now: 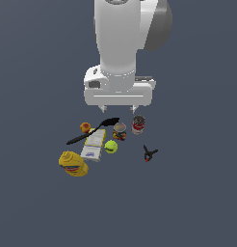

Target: Pick up a designated object from a clutter of objects.

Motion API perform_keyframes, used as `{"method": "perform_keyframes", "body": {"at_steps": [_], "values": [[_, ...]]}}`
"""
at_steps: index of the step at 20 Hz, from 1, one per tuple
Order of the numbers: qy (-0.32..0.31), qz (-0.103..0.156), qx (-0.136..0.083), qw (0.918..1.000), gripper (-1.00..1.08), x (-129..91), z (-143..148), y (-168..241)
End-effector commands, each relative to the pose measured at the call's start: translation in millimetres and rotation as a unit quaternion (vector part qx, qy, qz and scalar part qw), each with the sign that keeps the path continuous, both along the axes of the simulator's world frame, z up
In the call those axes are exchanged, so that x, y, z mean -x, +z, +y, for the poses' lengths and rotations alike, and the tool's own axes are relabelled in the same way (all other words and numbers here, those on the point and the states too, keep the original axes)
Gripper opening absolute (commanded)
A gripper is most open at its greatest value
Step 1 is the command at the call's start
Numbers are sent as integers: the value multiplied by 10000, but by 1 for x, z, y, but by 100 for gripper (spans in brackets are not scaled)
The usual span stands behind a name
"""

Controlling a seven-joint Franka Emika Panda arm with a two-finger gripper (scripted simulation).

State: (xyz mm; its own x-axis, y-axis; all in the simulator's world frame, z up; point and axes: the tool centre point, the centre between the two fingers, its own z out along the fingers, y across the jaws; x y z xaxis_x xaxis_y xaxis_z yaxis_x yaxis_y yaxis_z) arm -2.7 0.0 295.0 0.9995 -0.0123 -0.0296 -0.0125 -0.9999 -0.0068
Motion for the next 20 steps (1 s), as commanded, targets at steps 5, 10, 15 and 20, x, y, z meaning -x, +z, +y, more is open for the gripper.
{"method": "perform_keyframes", "body": {"at_steps": [5,10,15,20], "values": [[33,2,-24,10000,100,0,1,-1],[133,6,-93,9999,100,0,3,-3],[139,6,-98,9999,100,0,3,-3],[155,5,-97,9998,100,0,4,-4]]}}
